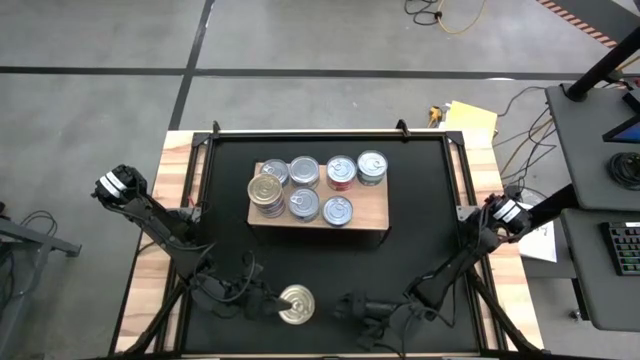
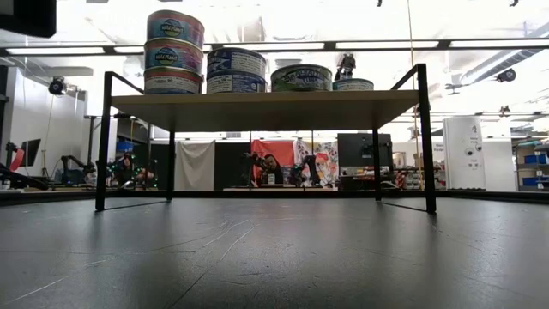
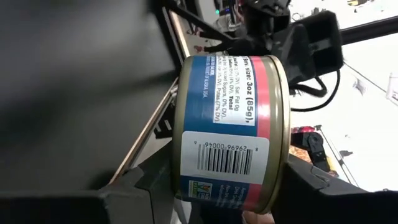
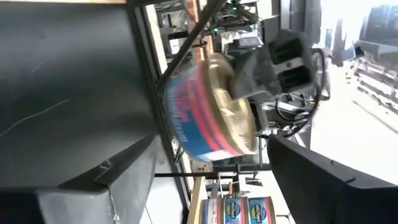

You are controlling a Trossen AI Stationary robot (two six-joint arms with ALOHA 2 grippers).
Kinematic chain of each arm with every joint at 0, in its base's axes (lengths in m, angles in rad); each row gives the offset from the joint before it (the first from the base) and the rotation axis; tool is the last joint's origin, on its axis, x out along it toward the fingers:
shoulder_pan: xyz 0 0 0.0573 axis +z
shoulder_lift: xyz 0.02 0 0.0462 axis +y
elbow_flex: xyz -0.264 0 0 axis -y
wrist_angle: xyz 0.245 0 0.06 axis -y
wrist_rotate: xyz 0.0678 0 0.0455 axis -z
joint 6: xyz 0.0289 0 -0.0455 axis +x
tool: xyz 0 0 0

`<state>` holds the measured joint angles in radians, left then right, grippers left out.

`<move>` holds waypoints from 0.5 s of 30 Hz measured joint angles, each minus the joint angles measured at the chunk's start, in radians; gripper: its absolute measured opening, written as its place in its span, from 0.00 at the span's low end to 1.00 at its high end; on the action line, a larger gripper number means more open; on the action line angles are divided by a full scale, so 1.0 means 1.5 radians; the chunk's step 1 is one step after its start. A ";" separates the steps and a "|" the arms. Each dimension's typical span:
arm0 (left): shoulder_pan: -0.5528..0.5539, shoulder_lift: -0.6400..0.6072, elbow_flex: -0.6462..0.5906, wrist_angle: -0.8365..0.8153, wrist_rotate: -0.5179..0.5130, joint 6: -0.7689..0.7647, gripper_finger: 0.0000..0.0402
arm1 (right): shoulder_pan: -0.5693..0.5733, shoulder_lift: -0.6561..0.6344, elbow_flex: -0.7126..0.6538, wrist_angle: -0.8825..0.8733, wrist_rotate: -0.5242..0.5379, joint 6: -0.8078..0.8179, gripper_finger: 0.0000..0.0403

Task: Stack canned seafood by type on shelf
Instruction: Stack the blue tuna can on the blue tuna can

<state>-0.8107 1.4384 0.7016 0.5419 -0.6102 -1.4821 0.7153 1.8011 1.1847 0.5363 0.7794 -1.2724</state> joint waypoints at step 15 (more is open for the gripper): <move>0.001 0.058 0.077 0.014 -0.005 0.068 0.44 | 0.012 0.001 0.017 -0.019 0.004 -0.027 0.78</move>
<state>-0.8097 1.5249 0.8175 0.5635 -0.6180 -1.3806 0.7332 1.8030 1.2100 0.5072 0.7857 -1.3136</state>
